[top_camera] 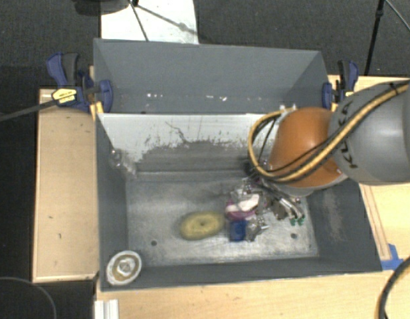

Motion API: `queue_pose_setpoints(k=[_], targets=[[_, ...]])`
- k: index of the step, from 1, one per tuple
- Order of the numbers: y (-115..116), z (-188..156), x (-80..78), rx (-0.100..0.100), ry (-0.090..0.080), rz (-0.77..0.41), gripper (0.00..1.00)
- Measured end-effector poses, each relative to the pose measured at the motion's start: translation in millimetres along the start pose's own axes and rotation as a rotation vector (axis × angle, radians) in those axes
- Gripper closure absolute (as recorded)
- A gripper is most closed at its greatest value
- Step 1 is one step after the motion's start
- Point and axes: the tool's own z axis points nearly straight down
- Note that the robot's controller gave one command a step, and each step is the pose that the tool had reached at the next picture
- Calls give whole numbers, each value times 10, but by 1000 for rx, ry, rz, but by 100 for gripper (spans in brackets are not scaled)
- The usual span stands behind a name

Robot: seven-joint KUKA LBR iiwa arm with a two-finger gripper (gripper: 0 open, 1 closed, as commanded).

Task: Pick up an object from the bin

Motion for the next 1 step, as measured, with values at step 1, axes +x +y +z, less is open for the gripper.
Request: queue_pose_setpoints(k=[1], targets=[[171,-1697,40,-1,1,-312,100]])
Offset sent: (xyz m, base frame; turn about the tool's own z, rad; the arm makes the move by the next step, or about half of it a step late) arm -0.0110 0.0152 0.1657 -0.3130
